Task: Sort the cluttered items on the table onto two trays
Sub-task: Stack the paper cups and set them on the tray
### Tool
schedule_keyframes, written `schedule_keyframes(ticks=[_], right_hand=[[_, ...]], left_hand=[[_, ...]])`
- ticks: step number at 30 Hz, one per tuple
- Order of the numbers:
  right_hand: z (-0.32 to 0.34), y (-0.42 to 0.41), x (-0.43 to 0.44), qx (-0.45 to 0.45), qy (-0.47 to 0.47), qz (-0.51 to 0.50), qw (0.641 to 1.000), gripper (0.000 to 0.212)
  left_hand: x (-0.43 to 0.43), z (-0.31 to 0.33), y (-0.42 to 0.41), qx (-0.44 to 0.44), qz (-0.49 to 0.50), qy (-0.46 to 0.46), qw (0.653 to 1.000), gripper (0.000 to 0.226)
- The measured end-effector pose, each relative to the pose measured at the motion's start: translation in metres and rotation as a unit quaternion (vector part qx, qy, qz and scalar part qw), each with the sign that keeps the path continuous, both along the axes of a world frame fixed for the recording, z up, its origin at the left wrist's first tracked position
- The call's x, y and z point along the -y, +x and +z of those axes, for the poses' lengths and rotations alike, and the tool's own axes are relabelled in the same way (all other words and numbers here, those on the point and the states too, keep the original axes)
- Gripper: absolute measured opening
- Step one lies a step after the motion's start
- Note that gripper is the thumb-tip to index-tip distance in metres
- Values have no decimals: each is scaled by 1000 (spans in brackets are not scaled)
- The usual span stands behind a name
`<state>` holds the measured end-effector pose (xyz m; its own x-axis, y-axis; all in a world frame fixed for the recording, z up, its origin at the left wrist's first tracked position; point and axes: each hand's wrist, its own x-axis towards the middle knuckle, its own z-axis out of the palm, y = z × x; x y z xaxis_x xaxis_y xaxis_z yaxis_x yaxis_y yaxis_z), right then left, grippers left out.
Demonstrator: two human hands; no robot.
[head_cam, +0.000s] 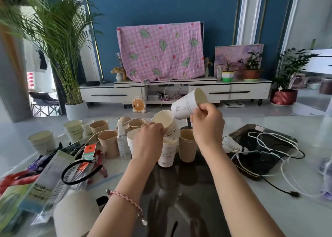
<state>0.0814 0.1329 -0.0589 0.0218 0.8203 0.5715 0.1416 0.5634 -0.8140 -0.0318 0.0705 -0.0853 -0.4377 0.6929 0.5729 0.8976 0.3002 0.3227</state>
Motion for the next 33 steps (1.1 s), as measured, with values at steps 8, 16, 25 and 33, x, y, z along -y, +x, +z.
schedule_keyframes(ticks=[8, 16, 25, 33], right_hand=[[0, -9, 8, -12, 25, 17, 999, 14], [2, -28, 17, 39, 60, 56, 996, 18], [-9, -23, 5, 248, 67, 95, 962, 20], [-34, -34, 4, 319, 28, 132, 938, 30]], left_hand=[[-7, 1, -12, -54, -1, -41, 998, 23], [-10, -1, -15, -95, 8, -103, 990, 28], [-9, 1, -26, 14, 6, -141, 990, 43], [8, -7, -61, 150, 26, -41, 987, 45]])
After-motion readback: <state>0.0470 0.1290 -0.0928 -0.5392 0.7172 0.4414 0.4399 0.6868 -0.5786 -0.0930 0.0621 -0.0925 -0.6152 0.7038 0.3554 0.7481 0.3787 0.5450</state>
